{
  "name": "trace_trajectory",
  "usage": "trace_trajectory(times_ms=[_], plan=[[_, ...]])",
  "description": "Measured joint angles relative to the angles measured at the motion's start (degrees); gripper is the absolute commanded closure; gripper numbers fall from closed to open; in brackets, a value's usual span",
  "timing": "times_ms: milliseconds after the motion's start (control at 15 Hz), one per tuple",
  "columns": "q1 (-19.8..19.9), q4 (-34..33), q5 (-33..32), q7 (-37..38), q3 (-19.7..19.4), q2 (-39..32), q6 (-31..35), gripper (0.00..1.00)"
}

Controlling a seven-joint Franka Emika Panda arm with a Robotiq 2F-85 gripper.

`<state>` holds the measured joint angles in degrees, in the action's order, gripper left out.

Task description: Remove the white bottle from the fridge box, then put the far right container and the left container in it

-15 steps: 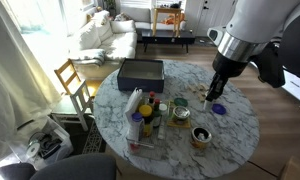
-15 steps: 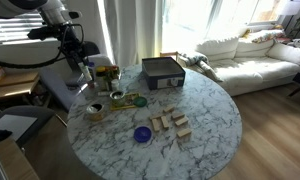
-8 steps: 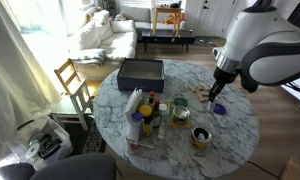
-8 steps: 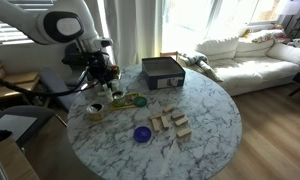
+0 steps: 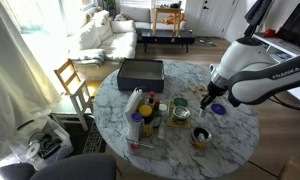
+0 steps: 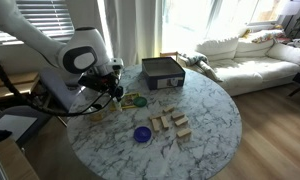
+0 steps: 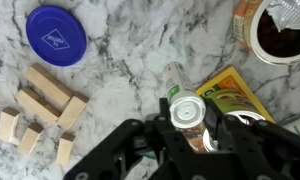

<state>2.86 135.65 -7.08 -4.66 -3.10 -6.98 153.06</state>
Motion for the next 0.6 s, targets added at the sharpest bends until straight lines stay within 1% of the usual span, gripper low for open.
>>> trace_trajectory(times_ms=[67,133,333,400,467,600], plan=[[0.00,0.00,0.85,0.00,0.01,-0.79,0.39,0.37],[0.01,-0.01,1.67,0.00,0.01,-1.36,0.46,0.31],[0.00,-0.27,3.50,-0.06,0.23,-1.68,0.46,0.08],[-0.05,-0.53,3.57,-0.05,0.30,-1.45,0.45,0.02],[-0.14,-0.81,3.57,0.02,0.31,-1.14,0.39,0.00],[-0.40,-1.41,3.57,0.93,0.41,-0.23,-0.02,0.00]])
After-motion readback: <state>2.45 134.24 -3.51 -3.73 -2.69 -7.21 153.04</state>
